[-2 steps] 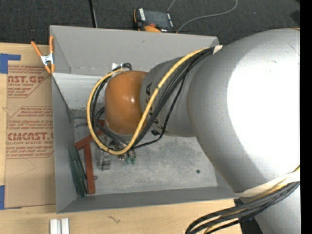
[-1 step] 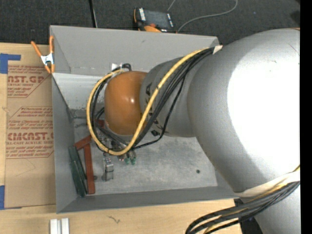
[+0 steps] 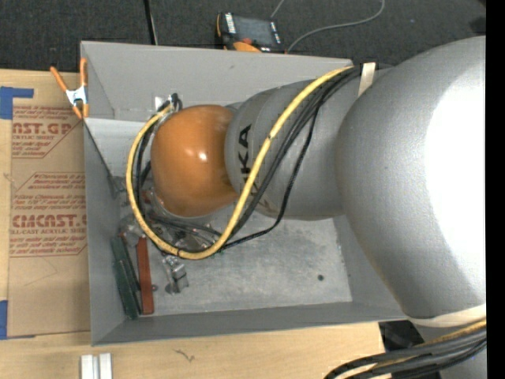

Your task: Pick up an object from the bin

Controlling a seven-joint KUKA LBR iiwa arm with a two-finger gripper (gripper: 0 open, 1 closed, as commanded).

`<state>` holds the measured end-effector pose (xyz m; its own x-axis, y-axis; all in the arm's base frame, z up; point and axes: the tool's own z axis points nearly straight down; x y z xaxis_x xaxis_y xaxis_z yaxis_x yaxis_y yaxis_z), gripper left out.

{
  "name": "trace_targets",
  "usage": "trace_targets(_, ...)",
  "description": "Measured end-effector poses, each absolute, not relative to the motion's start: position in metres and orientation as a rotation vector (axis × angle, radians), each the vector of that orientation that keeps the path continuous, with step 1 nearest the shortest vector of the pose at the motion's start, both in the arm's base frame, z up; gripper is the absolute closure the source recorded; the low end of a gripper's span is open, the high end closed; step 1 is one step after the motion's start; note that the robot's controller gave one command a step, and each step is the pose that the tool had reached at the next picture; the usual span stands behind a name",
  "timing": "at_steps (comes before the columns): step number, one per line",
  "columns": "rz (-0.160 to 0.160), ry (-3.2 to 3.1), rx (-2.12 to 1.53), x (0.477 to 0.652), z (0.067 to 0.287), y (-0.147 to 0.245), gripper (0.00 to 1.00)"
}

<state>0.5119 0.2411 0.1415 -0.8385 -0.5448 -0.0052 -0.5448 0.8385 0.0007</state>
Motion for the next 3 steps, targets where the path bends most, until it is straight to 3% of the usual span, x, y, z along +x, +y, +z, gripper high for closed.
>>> trace_targets(1, 0.001, 2.732, -1.550, 0.532, 0.069, 0.240, 0.00)
trace_targets(2, 0.002, 2.729, -1.547, 0.532, 0.071, 0.242, 1.00)
trace_targets(3, 0.000, 2.694, -1.594, 0.508, 0.258, 0.242, 1.00)
